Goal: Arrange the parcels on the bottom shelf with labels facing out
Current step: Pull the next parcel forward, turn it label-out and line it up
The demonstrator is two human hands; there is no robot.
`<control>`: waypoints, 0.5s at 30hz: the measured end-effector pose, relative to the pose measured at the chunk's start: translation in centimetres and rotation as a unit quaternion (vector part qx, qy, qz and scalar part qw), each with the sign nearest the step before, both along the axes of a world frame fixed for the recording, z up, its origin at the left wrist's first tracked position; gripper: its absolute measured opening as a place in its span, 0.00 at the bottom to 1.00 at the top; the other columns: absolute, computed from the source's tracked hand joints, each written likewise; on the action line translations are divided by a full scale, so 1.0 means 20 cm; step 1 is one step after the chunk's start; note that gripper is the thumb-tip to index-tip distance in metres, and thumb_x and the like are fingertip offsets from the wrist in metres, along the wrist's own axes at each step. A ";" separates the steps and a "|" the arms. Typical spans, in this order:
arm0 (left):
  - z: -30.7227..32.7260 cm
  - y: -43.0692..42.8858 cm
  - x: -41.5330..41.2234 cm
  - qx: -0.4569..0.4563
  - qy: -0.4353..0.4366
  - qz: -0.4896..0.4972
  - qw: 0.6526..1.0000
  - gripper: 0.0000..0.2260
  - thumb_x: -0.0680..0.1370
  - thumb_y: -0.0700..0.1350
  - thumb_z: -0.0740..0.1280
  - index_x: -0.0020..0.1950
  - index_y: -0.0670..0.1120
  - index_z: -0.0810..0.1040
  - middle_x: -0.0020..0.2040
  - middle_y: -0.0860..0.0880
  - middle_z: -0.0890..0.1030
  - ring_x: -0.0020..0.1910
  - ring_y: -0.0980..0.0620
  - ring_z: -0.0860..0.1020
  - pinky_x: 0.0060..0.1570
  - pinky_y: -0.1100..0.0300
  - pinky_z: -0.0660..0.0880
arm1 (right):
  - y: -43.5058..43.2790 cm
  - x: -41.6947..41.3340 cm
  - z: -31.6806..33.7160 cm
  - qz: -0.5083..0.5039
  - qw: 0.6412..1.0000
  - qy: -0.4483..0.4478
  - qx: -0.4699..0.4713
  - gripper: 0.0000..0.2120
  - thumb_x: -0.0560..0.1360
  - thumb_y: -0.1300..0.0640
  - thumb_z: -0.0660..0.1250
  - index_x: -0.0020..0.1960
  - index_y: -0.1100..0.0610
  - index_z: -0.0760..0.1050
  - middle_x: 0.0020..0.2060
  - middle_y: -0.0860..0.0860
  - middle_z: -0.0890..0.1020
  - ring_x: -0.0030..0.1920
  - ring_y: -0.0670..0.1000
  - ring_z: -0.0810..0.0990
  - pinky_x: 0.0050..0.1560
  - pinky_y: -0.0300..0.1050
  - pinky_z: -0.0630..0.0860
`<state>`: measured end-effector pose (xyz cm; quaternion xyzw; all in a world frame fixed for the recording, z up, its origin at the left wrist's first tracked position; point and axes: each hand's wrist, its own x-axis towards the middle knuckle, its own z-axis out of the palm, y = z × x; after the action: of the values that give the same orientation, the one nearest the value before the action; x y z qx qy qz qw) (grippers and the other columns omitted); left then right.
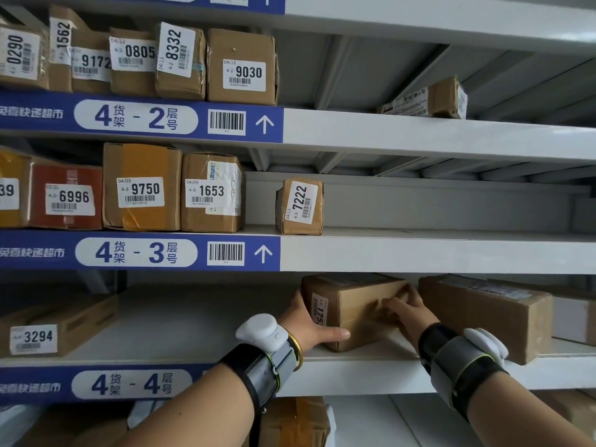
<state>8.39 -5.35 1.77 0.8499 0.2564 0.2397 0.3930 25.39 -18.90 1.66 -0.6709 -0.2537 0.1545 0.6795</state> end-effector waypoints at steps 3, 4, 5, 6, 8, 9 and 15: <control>-0.01 0.00 0.03 0.002 -0.032 0.012 0.999 0.58 0.56 0.60 0.78 0.74 0.53 0.43 0.72 0.48 0.64 0.68 0.46 0.67 0.66 0.52 0.67 | -0.02 0.00 -0.01 -0.013 0.999 -0.031 -0.016 0.42 0.69 0.58 0.70 0.74 0.50 0.48 0.62 0.57 0.71 0.62 0.60 0.72 0.67 0.55 0.66; -0.01 0.00 0.04 0.005 -0.045 0.016 0.999 0.58 0.56 0.60 0.77 0.74 0.54 0.41 0.72 0.48 0.64 0.68 0.46 0.67 0.65 0.53 0.67 | -0.04 0.01 -0.02 -0.018 0.999 -0.043 -0.021 0.41 0.69 0.58 0.70 0.73 0.51 0.50 0.60 0.56 0.72 0.60 0.59 0.72 0.66 0.54 0.67; -0.01 0.01 0.04 0.008 -0.056 0.019 0.998 0.58 0.56 0.59 0.78 0.74 0.55 0.40 0.72 0.49 0.64 0.68 0.46 0.68 0.65 0.53 0.67 | -0.04 0.00 -0.02 -0.017 0.998 -0.053 -0.025 0.39 0.69 0.59 0.70 0.72 0.53 0.52 0.57 0.56 0.73 0.58 0.58 0.73 0.63 0.52 0.68; -0.01 0.02 0.04 0.010 -0.065 0.018 0.998 0.58 0.57 0.59 0.78 0.73 0.56 0.40 0.72 0.49 0.64 0.67 0.47 0.68 0.65 0.53 0.68 | -0.06 0.00 -0.02 -0.015 0.998 -0.061 -0.027 0.37 0.69 0.60 0.70 0.71 0.55 0.54 0.55 0.55 0.73 0.55 0.56 0.73 0.60 0.49 0.68; 0.00 0.03 0.03 0.014 -0.078 0.013 0.997 0.57 0.57 0.59 0.77 0.73 0.59 0.41 0.70 0.50 0.66 0.66 0.48 0.69 0.63 0.54 0.69 | -0.08 -0.02 -0.01 -0.010 0.995 -0.094 -0.038 0.32 0.70 0.62 0.69 0.69 0.56 0.58 0.55 0.57 0.74 0.51 0.53 0.73 0.55 0.45 0.68; 0.00 0.04 0.03 0.013 -0.086 0.011 0.996 0.55 0.57 0.60 0.77 0.73 0.59 0.43 0.70 0.51 0.67 0.66 0.48 0.69 0.61 0.57 0.69 | -0.09 -0.04 0.00 -0.006 0.992 -0.117 -0.048 0.29 0.70 0.62 0.69 0.68 0.56 0.61 0.54 0.58 0.75 0.48 0.52 0.73 0.52 0.44 0.69; 0.06 0.09 0.05 -0.076 -0.137 0.036 0.987 0.46 0.62 0.59 0.75 0.72 0.50 0.54 0.65 0.48 0.71 0.60 0.47 0.75 0.61 0.55 0.71 | -0.10 -0.22 0.03 0.029 0.968 -0.195 -0.154 0.30 0.71 0.52 0.69 0.69 0.49 0.59 0.54 0.54 0.77 0.54 0.55 0.77 0.56 0.46 0.71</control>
<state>9.34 -3.55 3.05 0.7668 0.2483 0.3475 0.4792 21.06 -20.98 2.35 -0.7768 -0.3738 0.0770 0.5009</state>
